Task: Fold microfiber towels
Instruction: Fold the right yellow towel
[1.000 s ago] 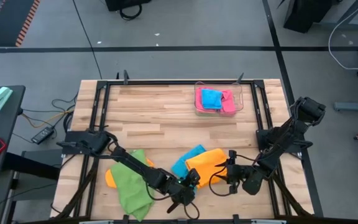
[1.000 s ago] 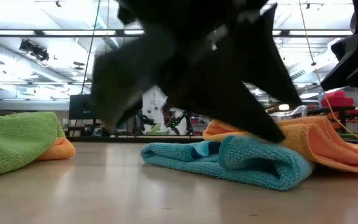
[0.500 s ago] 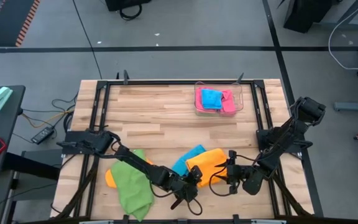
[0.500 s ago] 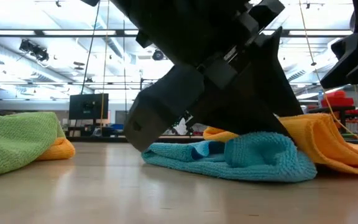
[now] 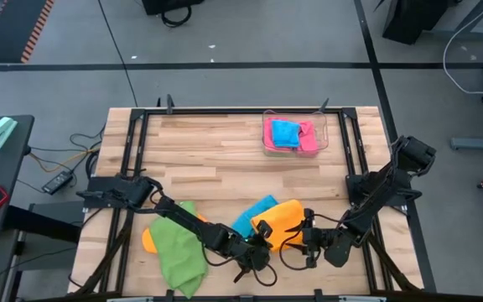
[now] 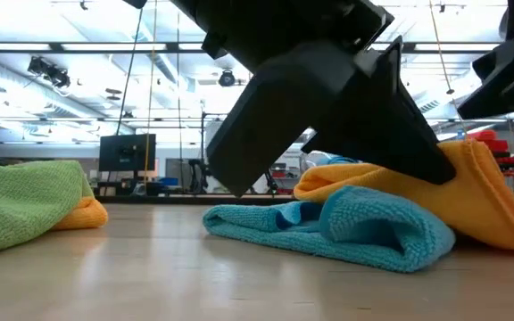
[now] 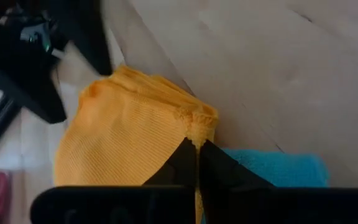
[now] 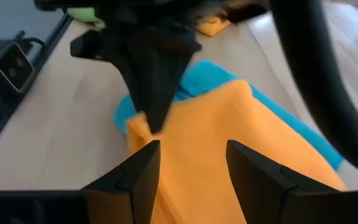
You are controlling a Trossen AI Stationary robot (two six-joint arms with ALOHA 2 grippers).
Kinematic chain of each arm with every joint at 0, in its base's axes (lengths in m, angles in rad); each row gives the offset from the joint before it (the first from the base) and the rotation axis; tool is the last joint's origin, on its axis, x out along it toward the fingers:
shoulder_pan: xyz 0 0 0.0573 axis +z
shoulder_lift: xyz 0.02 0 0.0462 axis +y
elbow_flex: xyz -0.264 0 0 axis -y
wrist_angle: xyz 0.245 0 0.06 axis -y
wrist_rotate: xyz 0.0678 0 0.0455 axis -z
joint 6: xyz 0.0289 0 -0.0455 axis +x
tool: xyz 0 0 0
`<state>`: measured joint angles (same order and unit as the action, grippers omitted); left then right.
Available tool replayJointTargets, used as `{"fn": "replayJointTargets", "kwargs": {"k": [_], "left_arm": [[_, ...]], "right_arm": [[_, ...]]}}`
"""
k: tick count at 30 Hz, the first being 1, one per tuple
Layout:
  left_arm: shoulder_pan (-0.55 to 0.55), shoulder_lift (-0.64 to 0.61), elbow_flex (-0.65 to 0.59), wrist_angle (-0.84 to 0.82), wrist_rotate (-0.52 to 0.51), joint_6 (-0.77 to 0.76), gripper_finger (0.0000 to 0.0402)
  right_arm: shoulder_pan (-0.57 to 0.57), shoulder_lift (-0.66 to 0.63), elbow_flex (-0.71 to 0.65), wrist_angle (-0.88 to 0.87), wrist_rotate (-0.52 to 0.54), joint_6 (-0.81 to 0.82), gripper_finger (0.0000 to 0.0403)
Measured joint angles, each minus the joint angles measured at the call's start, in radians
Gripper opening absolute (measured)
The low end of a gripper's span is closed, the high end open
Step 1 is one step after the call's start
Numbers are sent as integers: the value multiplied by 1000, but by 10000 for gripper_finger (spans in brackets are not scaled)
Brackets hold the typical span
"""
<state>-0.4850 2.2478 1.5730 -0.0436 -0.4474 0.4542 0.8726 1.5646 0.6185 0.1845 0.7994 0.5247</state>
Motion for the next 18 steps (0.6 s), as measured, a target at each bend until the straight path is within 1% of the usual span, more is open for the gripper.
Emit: {"fn": "replayJointTargets", "kwargs": {"k": [3,6,10,14,18], "left_arm": [[0,0,0,26,0,-64,19],[0,0,0,51,0,-112,14],[0,0,0,46,-1,-196,9],[-1,0,0,47,-17,-293,18],[-2,0,0,47,-30,-348,9]], "right_arm": [[0,50,59,-1,0,-10,193],[1,113,123,-30,0,-13,193],[1,179,202,-113,2,11,195],[1,218,267,-164,5,38,204],[14,259,333,-249,19,50,215]]}}
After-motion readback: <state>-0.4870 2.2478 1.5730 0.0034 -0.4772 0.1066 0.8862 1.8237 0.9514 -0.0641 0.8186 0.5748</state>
